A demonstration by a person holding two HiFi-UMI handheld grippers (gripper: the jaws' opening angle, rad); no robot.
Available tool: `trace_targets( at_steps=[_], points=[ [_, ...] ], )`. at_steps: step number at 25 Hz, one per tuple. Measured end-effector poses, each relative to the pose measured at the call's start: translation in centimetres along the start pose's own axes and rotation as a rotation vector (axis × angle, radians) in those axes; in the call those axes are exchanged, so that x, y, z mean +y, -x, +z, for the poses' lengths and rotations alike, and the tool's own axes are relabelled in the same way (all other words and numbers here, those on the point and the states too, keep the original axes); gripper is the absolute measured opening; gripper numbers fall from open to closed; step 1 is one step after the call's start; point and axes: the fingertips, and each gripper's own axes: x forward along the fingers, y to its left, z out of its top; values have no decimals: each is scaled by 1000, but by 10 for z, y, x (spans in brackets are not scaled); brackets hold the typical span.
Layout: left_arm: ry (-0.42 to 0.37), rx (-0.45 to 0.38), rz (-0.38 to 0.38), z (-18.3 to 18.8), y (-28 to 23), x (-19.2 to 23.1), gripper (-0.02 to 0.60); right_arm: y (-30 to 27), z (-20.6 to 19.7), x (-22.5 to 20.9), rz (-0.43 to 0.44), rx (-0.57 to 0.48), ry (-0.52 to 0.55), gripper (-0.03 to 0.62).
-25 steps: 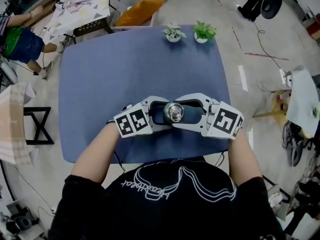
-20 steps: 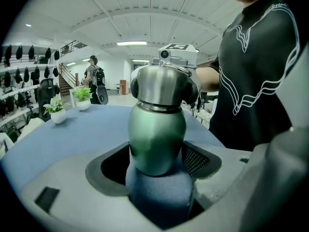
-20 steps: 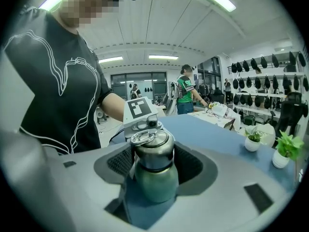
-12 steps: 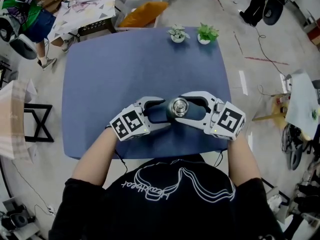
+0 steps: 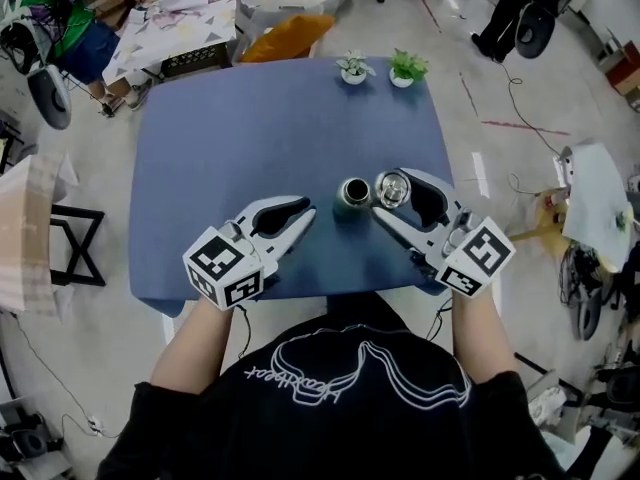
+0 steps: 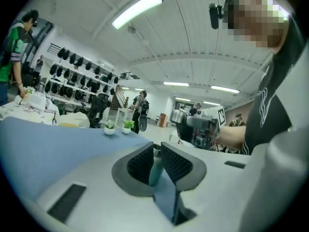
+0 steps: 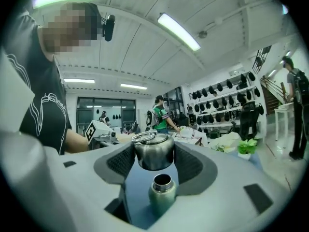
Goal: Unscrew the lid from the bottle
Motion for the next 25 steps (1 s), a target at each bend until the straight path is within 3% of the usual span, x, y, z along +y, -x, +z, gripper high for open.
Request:
trace_targets(
  at_steps=[5, 11, 16, 21, 25],
  points=[
    [65, -93, 43, 36, 20, -45, 6, 34, 17, 22, -106, -39, -27, 259],
    [-27, -103, 45, 62, 26, -103, 5, 71, 28, 54, -155, -68, -50, 261],
    [-60, -110, 135, 68, 24, -135, 5, 98, 30, 78, -136, -69, -69, 260],
    [11, -138, 166, 72, 29, -165, 5, 121, 41, 95, -110, -73, -53, 261],
    [-4, -148, 198, 72, 36, -182, 5, 133, 51, 106, -95, -92, -24, 260]
  ],
)
